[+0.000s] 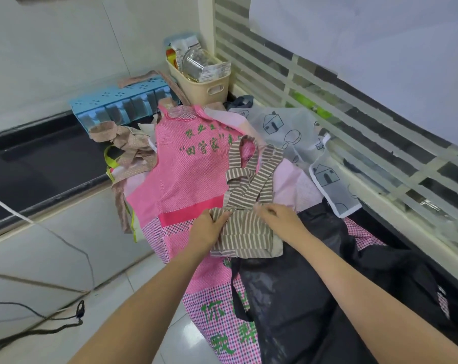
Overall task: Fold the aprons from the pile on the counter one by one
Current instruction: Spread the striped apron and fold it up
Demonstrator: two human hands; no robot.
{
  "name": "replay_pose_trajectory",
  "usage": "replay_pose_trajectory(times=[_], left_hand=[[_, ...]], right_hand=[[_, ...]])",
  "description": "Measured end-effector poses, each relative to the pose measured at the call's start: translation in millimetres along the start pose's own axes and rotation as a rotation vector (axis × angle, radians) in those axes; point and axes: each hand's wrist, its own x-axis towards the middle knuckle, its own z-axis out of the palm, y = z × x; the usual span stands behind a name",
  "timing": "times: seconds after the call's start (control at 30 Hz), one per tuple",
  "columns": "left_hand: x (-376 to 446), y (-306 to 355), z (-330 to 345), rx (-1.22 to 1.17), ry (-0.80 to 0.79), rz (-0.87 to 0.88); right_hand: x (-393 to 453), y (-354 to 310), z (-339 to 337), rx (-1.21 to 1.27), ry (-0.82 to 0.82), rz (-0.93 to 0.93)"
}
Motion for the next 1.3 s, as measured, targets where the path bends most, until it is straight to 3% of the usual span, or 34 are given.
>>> replay_pose_trajectory(times=[0.07,0.1,0.3,0.47,0.57,0.63,0.7,0.77,0.8,0.83,0.9,1.0,1.1,1.17,1.2,1.3], left_hand=[[0.1,1.7,0.6,0.021,0.025,-0.014],[-1.1,3.2,2.3,0.016,0.040,-0.030],[-9.6,3.1,17.2,0.011,0.177,-0.123],[-2.5,-1.1,14.5,0.051,0.091,-0.123],[3.9,2.5,10.0,0.164,0.074,-0.068],[7.6,0.8,3.0,0.368,0.156,0.142],[9.0,-3.4,-7.0,0.482,0.176,0.581],[8.3,-14.1,-15.9,0.544,0.018,0.993],[7.6,-20.6,-17.3,0.644,-0.059,1.136],[3.7,-25.9,-18.3,0.790,-0.138,1.174],[-0.6,-26.8,-18.8,1.033,-0.272,1.105],[7.4,-13.7,-16.0,1.121,-0.471,0.942],[22.8,-1.2,-16.5,1.035,-0.505,0.990],[31.4,4.1,-18.3,1.019,-0.565,0.981],[35.9,5.3,-20.6,1.002,-0.591,0.962],[42.5,18.5,-24.6,0.942,-0.681,0.899]], right_hand=[[-7.2,1.2,3.3,0.269,0.078,0.089],[-12.1,1.1,7.8,0.280,0.112,0.095],[-15.7,4.1,52.9,-0.022,0.378,0.113],[-8.1,15.5,70.7,0.004,0.517,0.143],[-7.6,13.7,69.9,-0.025,0.505,0.181],[-9.8,9.3,66.8,-0.115,0.479,0.179],[-13.3,5.3,57.5,-0.325,0.534,0.083],[-18.0,4.3,49.9,-0.499,0.677,-0.156],[-22.8,2.8,46.1,-0.548,0.708,-0.319],[-26.6,3.9,46.5,-0.600,0.653,-0.450],[-33.0,6.8,50.1,-0.693,0.429,-0.594],[-18.0,-10.0,42.5,-0.547,0.264,-0.438],[22.4,-37.1,27.9,-0.228,0.306,-0.103],[45.7,-50.6,24.9,-0.100,0.385,0.014],[54.3,-56.7,28.2,-0.126,0.414,0.011],[62.6,-70.8,35.2,-0.524,0.389,-0.067]])
